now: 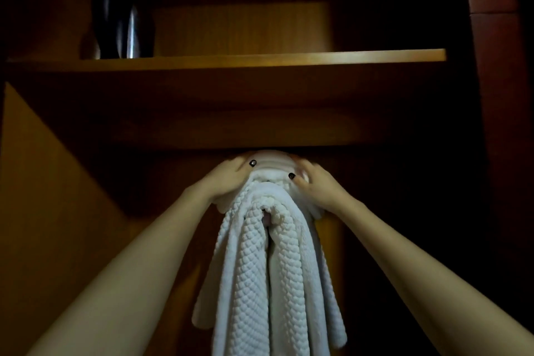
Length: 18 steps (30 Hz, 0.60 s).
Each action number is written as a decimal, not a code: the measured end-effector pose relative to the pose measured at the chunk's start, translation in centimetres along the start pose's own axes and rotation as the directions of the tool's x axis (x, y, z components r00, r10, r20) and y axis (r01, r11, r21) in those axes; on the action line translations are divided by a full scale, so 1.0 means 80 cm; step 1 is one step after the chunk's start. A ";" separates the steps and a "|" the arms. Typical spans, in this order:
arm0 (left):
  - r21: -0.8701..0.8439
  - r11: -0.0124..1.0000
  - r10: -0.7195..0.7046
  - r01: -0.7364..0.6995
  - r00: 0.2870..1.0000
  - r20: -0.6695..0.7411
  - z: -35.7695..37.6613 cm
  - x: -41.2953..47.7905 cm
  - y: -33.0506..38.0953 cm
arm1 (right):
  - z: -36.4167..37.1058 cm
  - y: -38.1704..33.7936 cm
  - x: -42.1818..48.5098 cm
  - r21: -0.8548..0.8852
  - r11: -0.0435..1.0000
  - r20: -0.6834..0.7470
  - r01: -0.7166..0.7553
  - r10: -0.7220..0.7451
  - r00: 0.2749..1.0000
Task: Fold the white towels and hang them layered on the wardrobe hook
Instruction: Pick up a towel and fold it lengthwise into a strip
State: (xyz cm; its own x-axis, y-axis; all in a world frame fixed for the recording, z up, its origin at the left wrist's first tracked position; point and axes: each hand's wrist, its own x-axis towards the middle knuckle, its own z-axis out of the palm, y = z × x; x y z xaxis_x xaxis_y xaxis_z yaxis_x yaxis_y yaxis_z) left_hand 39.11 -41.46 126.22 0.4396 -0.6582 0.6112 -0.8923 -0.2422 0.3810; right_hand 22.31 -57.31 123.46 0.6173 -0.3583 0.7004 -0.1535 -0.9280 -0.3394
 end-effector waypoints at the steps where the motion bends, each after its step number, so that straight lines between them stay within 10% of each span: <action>1: 0.061 0.997 0.043 -0.039 0.998 -0.053 -0.004 -0.009 0.004 | -0.003 -0.005 -0.010 0.021 1.000 -0.048 -0.007 0.008 0.999; 6: 0.102 0.976 0.214 -0.192 0.931 -0.295 -0.005 -0.097 0.041 | -0.015 -0.036 -0.105 0.055 0.998 -0.233 0.012 0.001 0.973; 18: 0.032 0.896 0.443 -0.442 0.893 -0.073 0.198 -0.325 0.177 | -0.137 0.005 -0.457 -0.287 0.926 -0.101 -0.243 0.223 0.970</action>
State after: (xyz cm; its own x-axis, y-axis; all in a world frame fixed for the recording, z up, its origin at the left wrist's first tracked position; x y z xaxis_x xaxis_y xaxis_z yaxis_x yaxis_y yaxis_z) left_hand 13.42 -39.07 104.73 0.0049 -0.6432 0.7657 -0.9975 0.0508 0.0490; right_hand -8.79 -45.68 104.56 0.4861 -0.5646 0.6670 -0.5140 -0.8020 -0.3043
